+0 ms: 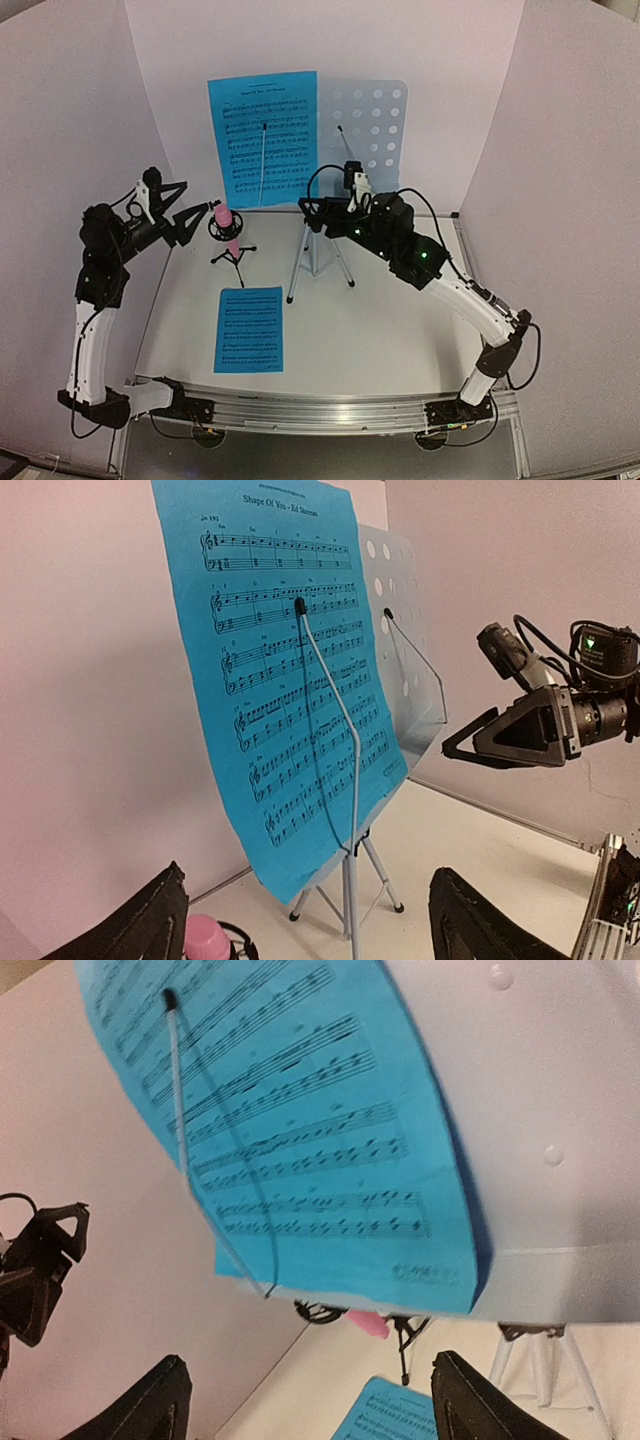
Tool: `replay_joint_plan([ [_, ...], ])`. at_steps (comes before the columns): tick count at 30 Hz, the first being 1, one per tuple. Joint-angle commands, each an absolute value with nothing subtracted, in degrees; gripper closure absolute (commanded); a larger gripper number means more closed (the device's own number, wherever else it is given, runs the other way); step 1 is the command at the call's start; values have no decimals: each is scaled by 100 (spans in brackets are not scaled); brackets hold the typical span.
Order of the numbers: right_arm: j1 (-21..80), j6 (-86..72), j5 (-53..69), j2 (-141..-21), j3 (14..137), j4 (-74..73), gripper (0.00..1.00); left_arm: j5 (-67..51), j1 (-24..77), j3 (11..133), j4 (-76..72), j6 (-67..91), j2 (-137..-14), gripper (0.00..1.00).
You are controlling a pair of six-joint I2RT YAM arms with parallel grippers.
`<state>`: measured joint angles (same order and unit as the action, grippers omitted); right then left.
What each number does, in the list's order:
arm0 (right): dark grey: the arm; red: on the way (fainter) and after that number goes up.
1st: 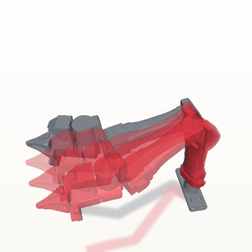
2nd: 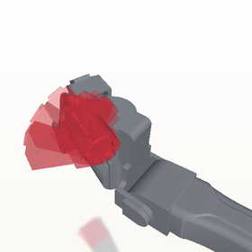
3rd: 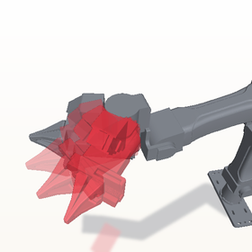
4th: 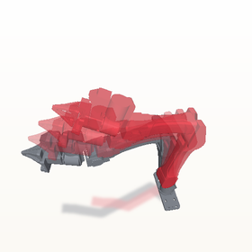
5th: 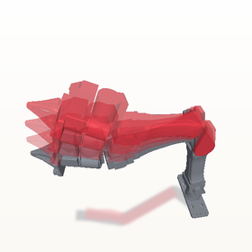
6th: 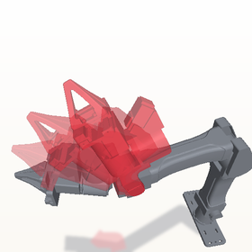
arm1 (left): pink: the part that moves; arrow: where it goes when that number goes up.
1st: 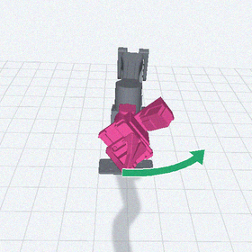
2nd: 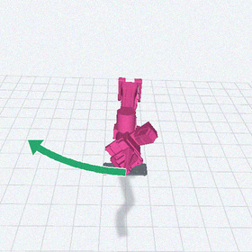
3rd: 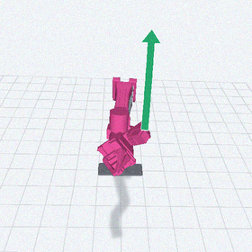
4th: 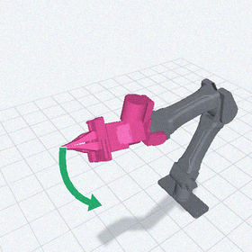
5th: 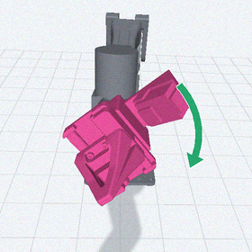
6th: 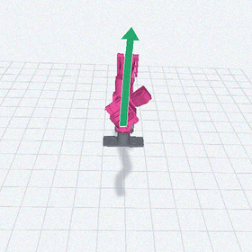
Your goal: Set up the instrument practice props
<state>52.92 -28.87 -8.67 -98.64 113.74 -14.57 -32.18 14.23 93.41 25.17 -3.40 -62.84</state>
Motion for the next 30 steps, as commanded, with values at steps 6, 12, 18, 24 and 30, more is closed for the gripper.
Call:
replay_joint_plan([
  [6,6035,-3604,-224,-9203,9621,-2435,19,-2356,1400,8193,5502,-1677,-4662,13],
  [12,6217,-4601,-60,-9865,8746,-2638,19,-1998,1400,6820,7093,-2811,-4331,12],
  [18,6196,-5152,193,-11439,9269,-2635,18,-1312,1407,4885,6636,-3910,-4920,14],
  [24,6037,-5710,513,-12735,10038,-2633,21,-994,1480,3715,5335,-5819,-5470,16],
  [30,5967,-5912,265,-13240,10419,-2628,23,-898,1530,3151,3788,-6768,-6306,16],
])
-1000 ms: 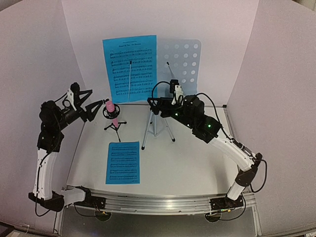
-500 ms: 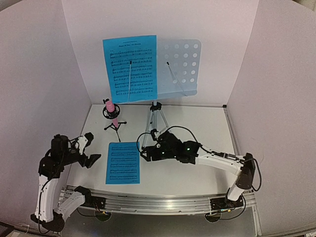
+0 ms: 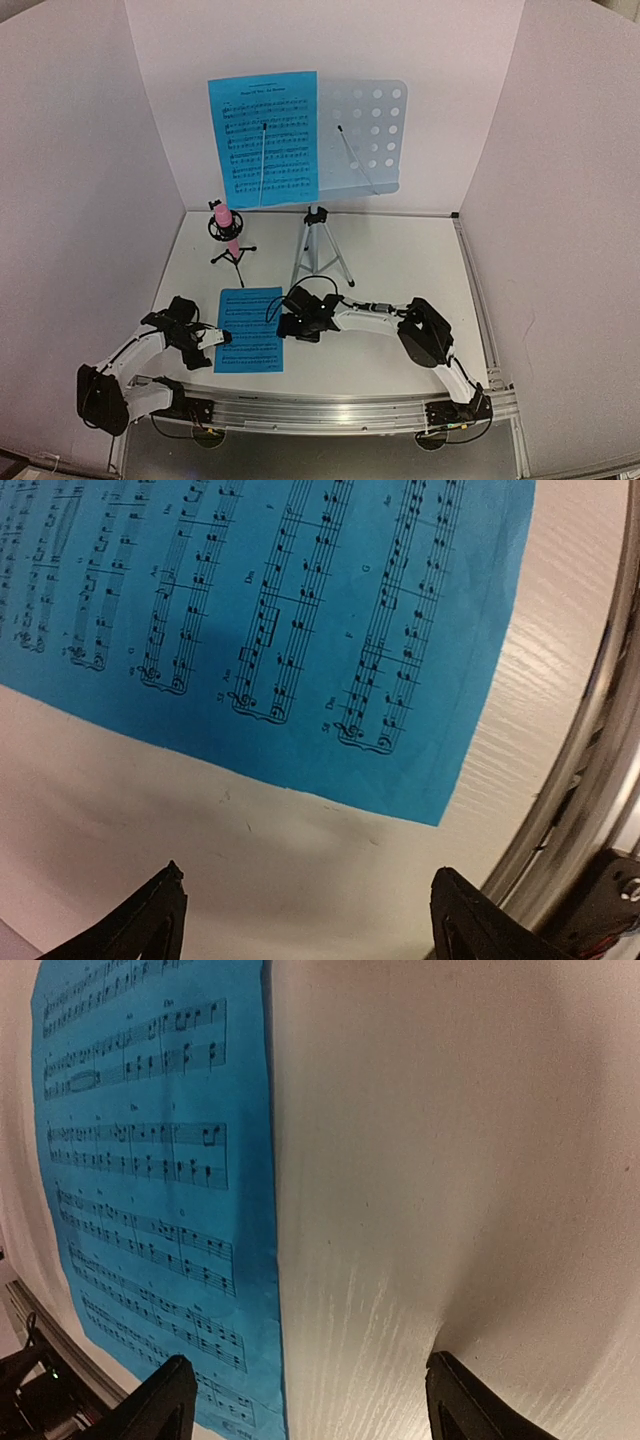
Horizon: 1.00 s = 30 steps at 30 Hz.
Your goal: Set up the instrument practice props
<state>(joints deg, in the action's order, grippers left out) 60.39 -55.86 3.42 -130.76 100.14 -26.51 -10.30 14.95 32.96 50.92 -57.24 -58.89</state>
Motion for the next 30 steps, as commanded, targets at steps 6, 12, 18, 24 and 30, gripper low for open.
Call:
replay_joint_plan([
  [6,5823,-6224,659,-13598,10360,-2375,23,-1008,1651,3013,2915,-7039,-7159,16],
  [12,5771,-6536,1059,-13674,9968,-1394,24,-1074,1805,2748,2457,-7315,-7485,16],
  [18,5765,-6870,1234,-13704,9473,-604,25,-1168,1828,2505,2130,-7752,-7530,16],
  [24,5748,-7062,1338,-13597,9178,-4,25,-1150,1830,2546,2149,-7779,-7597,16],
  [30,5744,-7181,1464,-13591,9075,314,28,-1508,1828,2633,2359,-7825,-7428,24],
])
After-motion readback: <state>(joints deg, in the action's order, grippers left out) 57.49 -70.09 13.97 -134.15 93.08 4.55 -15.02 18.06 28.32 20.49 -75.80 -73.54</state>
